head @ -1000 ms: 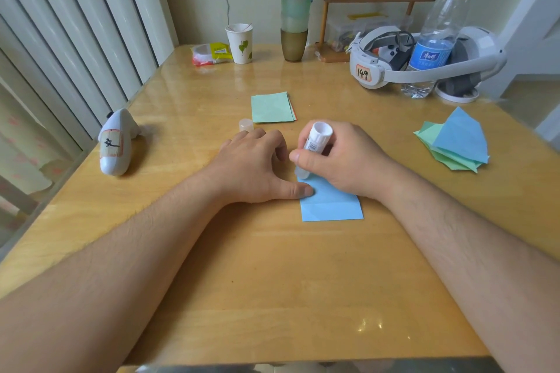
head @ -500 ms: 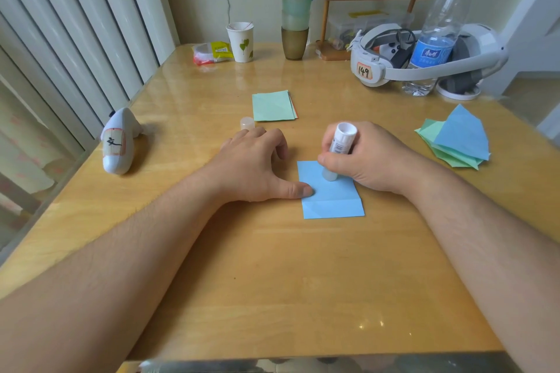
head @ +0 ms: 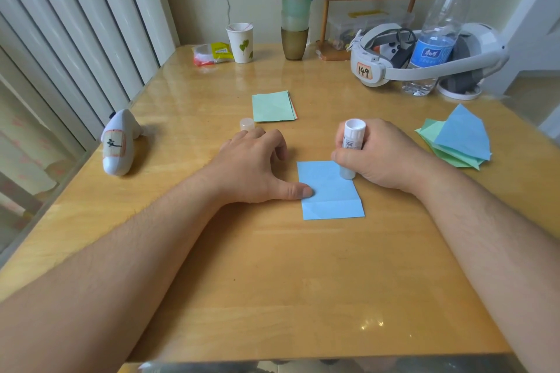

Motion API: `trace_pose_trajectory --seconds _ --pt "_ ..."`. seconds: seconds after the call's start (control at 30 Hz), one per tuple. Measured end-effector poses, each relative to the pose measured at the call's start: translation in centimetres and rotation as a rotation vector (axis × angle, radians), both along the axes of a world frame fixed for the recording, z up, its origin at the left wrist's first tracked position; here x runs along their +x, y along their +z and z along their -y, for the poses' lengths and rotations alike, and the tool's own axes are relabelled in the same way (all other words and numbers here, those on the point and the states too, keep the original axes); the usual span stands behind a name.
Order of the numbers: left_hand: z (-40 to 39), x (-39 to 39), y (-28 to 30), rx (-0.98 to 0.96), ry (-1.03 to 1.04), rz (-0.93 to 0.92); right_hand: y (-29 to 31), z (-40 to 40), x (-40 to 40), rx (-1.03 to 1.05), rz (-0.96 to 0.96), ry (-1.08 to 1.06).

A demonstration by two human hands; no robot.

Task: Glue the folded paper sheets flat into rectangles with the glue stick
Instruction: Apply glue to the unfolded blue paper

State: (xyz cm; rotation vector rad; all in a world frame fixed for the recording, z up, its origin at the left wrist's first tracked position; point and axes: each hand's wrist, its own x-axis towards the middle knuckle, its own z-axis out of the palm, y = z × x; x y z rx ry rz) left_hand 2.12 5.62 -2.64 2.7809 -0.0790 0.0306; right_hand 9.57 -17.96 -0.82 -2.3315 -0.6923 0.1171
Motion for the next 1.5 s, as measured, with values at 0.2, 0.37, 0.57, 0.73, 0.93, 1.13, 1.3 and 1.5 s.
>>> trace_pose_trajectory --seconds 0.2,0.37,0.57,0.73,0.93,1.13,1.3,1.5 --pt "0.0 -0.1 0.2 0.006 -0.002 -0.022 0.4 0.3 0.2 0.162 0.075 -0.093" --pt "0.7 -0.4 0.3 0.025 0.028 -0.018 0.0 -1.8 -1.2 0.230 0.029 0.027" --pt "1.0 -0.4 0.5 0.018 0.031 -0.013 -0.5 -3.3 -1.8 0.186 0.036 0.099" --pt "0.9 -0.4 0.3 0.010 0.024 -0.006 -0.7 -3.7 -1.9 0.160 0.038 0.135" --pt "0.2 -0.4 -0.3 -0.110 -0.100 0.072 -0.9 -3.7 -1.7 0.144 -0.008 0.148" --pt "0.0 -0.5 -0.3 -0.130 -0.114 0.074 -0.1 -1.9 -1.4 0.098 -0.040 0.135" --pt "0.0 -0.4 -0.3 -0.051 -0.138 0.071 0.2 0.1 -0.7 0.068 -0.039 0.097" --pt "0.0 -0.3 -0.3 -0.036 -0.142 0.056 0.1 0.3 -0.4 0.043 -0.021 0.077"
